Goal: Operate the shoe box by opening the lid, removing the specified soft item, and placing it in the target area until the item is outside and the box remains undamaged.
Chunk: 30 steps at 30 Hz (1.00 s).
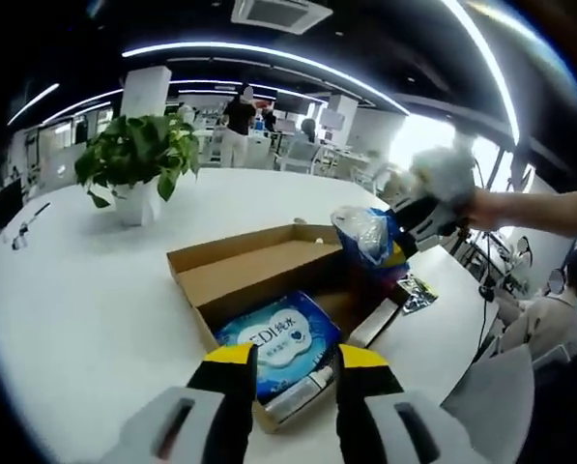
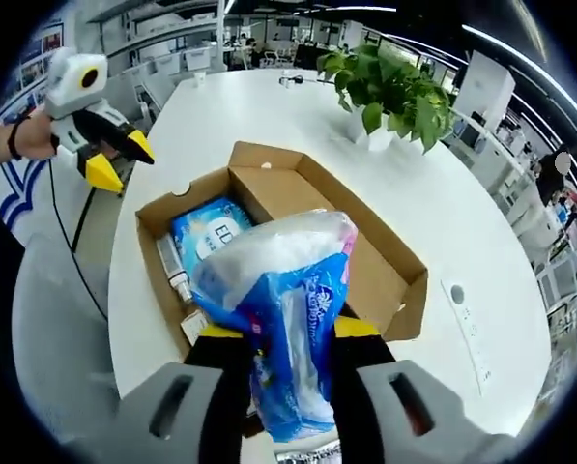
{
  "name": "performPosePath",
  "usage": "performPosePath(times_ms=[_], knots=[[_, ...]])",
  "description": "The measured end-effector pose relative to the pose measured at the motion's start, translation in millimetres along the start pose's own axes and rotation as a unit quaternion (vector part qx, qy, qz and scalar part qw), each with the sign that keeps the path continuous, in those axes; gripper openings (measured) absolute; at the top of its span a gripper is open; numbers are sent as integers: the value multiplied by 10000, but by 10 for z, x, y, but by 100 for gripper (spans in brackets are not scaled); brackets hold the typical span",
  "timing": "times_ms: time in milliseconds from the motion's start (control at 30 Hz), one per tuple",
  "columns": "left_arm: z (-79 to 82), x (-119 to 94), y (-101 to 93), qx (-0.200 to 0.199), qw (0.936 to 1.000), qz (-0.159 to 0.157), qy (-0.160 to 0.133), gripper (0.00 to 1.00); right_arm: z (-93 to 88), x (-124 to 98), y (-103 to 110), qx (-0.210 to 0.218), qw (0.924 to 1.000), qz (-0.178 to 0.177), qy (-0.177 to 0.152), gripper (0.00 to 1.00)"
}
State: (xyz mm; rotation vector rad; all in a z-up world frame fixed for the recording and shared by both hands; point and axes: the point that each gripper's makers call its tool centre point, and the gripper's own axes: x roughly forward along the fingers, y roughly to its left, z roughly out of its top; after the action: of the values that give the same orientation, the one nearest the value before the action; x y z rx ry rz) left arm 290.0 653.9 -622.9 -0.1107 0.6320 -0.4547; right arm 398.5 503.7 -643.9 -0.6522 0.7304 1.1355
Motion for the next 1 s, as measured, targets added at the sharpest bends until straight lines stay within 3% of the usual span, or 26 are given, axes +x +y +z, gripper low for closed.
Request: performPosePath(times_ms=[200, 433, 633, 1000], knots=[[57, 65, -140, 107, 9999, -117, 5, 32, -52, -178, -95, 22, 9998, -196, -18, 27], [127, 137, -290, 217, 9995, -238, -8, 32, -284, -418, -188, 41, 9992, -400, 83, 27], [183, 215, -412, 307, 9990, -328, 5, 32, -586, -600, -264, 166, 9981, -547, 219, 27], [266, 377, -679, 565, 9971, -507, 110, 32, -1343, -953, -322, 513, 9949, -697, 520, 27]])
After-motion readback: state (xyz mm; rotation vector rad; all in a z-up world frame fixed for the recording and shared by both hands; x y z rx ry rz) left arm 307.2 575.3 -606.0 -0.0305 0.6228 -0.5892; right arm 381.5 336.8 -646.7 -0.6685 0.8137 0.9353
